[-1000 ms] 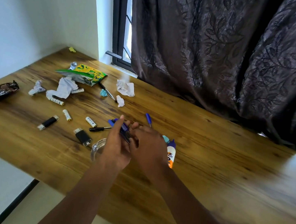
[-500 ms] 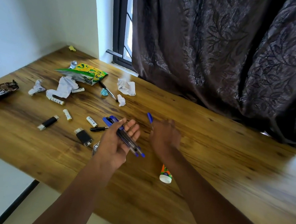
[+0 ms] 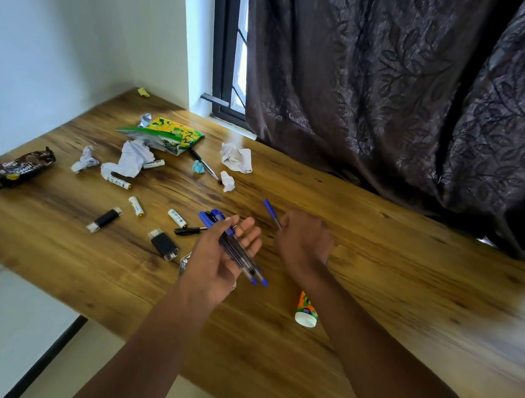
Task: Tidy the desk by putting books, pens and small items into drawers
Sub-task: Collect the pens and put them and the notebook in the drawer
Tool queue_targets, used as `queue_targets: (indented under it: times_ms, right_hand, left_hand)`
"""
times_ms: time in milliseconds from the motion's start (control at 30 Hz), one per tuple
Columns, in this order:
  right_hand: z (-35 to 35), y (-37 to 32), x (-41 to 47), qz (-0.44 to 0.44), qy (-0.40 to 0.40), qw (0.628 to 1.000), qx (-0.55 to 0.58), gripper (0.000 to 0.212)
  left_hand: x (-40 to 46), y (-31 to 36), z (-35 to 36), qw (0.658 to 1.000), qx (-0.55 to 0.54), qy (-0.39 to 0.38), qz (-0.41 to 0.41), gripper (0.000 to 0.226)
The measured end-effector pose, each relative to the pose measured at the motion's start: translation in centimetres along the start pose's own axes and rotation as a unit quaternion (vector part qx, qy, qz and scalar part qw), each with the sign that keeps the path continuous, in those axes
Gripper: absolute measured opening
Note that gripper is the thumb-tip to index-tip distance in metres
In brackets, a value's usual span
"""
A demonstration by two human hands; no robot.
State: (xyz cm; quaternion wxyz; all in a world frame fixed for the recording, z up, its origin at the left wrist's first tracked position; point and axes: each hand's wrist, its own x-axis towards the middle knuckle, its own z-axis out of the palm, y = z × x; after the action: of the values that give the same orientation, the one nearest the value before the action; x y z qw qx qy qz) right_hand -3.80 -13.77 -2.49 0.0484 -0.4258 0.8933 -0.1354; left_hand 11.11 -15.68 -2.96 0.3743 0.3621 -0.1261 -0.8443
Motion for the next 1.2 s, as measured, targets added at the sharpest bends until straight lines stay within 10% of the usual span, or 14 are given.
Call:
queue_targets:
  times_ms: [667, 1200]
  right_hand:
    - [0.5, -4.1, -4.4, -0.194, 0.098, 0.954, 0.207, 0.017]
    - [4.3, -8.3, 1.5, -0.307, -0.102, 0.946, 0.005, 0.020]
  left_hand:
    - [-0.8, 3.2, -2.5, 0.998, -0.022, -0.004, 0.053, 0.013]
    - [-2.1, 6.7, -8.1, 0.991, -0.039, 0.066, 0.114, 0.025]
